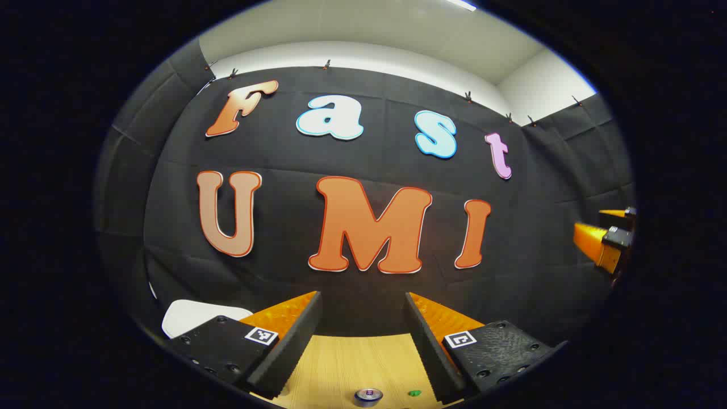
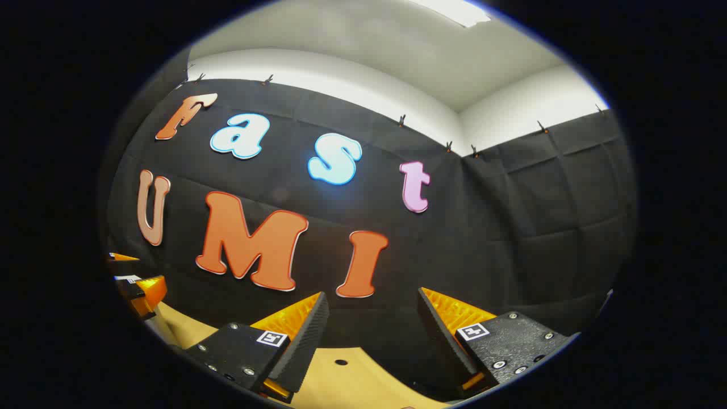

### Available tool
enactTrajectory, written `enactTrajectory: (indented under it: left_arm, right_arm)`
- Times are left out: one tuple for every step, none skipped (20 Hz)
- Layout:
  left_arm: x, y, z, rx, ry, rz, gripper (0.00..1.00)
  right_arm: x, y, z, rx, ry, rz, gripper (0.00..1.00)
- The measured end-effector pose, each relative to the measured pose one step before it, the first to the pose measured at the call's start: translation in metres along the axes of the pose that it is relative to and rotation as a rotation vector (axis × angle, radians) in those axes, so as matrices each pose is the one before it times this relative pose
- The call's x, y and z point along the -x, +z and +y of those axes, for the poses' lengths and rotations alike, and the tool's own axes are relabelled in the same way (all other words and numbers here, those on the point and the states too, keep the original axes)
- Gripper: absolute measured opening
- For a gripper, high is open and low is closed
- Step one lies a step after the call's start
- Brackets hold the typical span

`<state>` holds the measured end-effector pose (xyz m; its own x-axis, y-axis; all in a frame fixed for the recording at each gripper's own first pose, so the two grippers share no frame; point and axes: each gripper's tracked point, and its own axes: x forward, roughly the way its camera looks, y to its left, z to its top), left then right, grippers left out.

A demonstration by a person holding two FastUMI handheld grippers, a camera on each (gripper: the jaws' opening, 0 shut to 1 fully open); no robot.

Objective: Press the lid of the desktop garbage bin to open it, pick up the crumpled paper on the desktop and throw it into the bin, then pick up the pop can on the desktop and drop it into the bin, and finally close the garbage bin lid.

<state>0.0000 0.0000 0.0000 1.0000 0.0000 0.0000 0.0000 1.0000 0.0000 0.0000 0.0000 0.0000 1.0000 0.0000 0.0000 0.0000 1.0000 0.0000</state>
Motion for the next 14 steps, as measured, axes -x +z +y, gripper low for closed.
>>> enactTrajectory:
  left_arm:
    - [-0.00251, -0.00389, -0.00279, -0.00310, 0.01591, 0.00785, 0.87]
    - [-0.00177, -0.00280, -0.00327, -0.00169, 0.01253, 0.00821, 0.87]
    - [-0.00232, -0.00511, -0.00170, -0.00343, 0.01686, 0.01021, 0.87]
    - [-0.00102, -0.00204, -0.00248, -0.00200, 0.01143, 0.00445, 0.90]
    - [-0.00141, -0.00163, -0.00205, 0.00032, 0.01036, 0.00260, 0.90]
    - [-0.00209, -0.00207, -0.00504, 0.00266, 0.00075, 0.00524, 0.90]
    - [-0.00163, -0.00466, -0.00625, -0.00114, -0.00122, 0.01069, 0.90]
    - [-0.00195, -0.00372, -0.00579, -0.00131, -0.00704, 0.01040, 0.90]
    - [-0.00117, -0.00384, -0.00490, -0.00344, -0.00568, 0.00823, 0.90]
    - [-0.00151, -0.00192, -0.00242, -0.00238, -0.00560, 0.00572, 0.90]
    - [-0.00024, -0.00192, -0.00181, 0.00134, -0.00662, 0.00353, 0.90]
    - [-0.00088, -0.00051, -0.00065, 0.00255, -0.00459, 0.00039, 0.90]
    - [-0.00001, -0.00046, 0.00063, -0.00187, -0.00284, -0.00188, 0.90]
    - [0.00165, 0.00156, 0.00357, 0.00042, 0.00780, -0.01113, 0.90]
  right_arm:
    - [-0.00501, 0.00790, -0.00191, 0.03985, 0.01193, -0.04373, 1.00]
    - [-0.00361, 0.00218, -0.00601, 0.06494, 0.00088, -0.03862, 0.92]
    - [-0.00480, 0.00261, -0.00377, 0.08514, 0.01470, -0.03672, 0.81]
    - [-0.00548, -0.00101, -0.00713, 0.10109, 0.00966, -0.03698, 0.82]
    - [-0.00502, -0.00008, -0.01696, 0.11403, -0.02606, -0.03225, 0.91]
    - [-0.00267, -0.00280, -0.02159, 0.07268, -0.03214, -0.01786, 0.90]
    - [-0.00351, -0.00893, -0.01596, -0.01203, -0.01380, 0.03026, 0.94]
    - [0.00004, -0.01340, -0.00841, -0.06537, -0.00155, 0.05899, 0.89]
    - [-0.00003, -0.01102, -0.01239, -0.06211, -0.01646, 0.05868, 0.89]
    - [0.00201, -0.00667, -0.01937, -0.00935, -0.03651, 0.02951, 0.89]
    - [0.00242, 0.00185, -0.01352, 0.01688, -0.03039, -0.00657, 0.89]
    - [0.00396, 0.00353, 0.00096, -0.00969, -0.00427, -0.00141, 0.89]
    - [0.00941, 0.00396, 0.01805, -0.05761, 0.04095, 0.01246, 0.89]
    - [0.01332, -0.00043, 0.03257, -0.08952, 0.07462, 0.02951, 0.90]
